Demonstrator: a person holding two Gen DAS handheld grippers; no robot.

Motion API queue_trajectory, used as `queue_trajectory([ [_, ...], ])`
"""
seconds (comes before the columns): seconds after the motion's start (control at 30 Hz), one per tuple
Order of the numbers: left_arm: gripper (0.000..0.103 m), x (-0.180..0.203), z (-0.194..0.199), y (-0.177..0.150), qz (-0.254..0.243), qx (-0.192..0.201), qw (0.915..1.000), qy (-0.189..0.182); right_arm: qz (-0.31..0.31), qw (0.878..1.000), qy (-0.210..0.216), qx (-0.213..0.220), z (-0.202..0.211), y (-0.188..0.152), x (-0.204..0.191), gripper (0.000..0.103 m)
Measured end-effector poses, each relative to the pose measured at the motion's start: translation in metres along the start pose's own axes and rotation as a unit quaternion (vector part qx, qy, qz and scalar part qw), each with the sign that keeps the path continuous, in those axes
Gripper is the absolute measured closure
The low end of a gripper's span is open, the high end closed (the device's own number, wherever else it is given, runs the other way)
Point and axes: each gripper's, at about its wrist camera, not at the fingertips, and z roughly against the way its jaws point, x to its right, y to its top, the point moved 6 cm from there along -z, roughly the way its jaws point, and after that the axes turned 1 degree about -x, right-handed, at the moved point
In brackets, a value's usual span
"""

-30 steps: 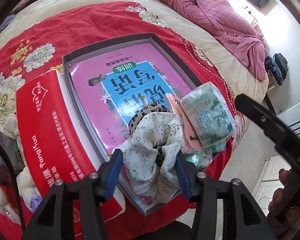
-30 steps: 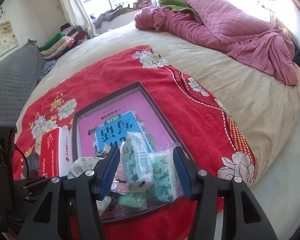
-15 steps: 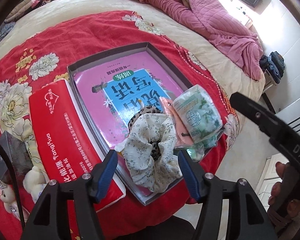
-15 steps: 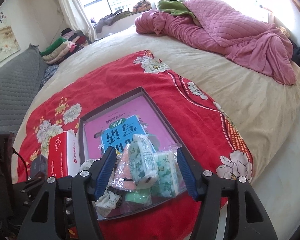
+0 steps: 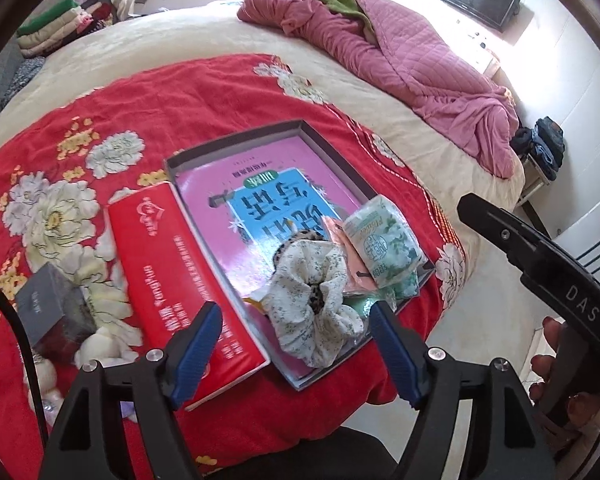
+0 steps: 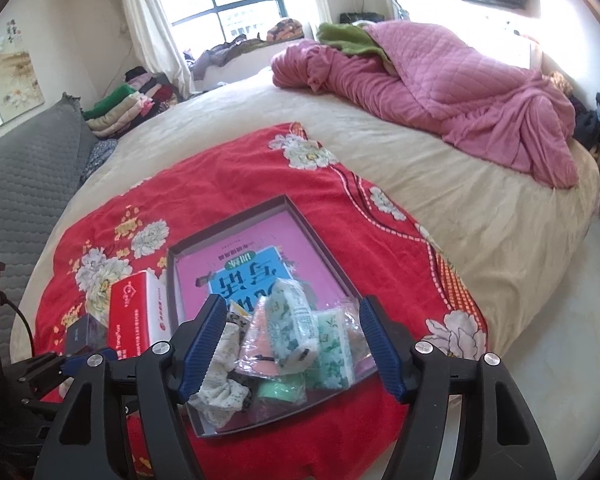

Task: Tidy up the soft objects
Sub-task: 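Withdraw both open tools from the tray toward the two teddy bears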

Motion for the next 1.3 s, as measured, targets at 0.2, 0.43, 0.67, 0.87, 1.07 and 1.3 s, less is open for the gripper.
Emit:
queue_trajectory([
  [0.2, 0.027, -0.016, 0.021, -0.003, 0.013, 0.017, 0.9998, 0.008, 0.028, 0.999, 0.001, 0.017, 0.017, 0.002, -0.023, 0.029],
  [0.43, 0.027, -0.042, 0.047, -0.012, 0.033, 0.038, 0.9984, 0.023, 0.057, 0.998, 0.021, 0.024, 0.031, 0.0, -0.058, 0.028],
  [0.67, 0.027, -0.083, 0.07, -0.026, 0.067, 0.051, 0.9957, 0.038, 0.095, 0.994, 0.046, 0.023, 0.034, -0.008, -0.107, 0.028],
  [0.87, 0.027, -0.122, 0.089, -0.044, 0.102, 0.06, 0.9915, 0.053, 0.13, 0.989, 0.06, 0.019, 0.036, -0.02, -0.147, 0.028],
  [1.07, 0.026, -0.162, 0.107, -0.067, 0.137, 0.067, 0.9859, 0.067, 0.169, 0.982, 0.08, 0.01, 0.036, -0.038, -0.192, 0.028],
  [1.3, 0.026, -0.211, 0.125, -0.098, 0.176, 0.072, 0.9785, 0.08, 0.215, 0.972, 0.096, -0.014, 0.029, -0.067, -0.238, 0.028],
])
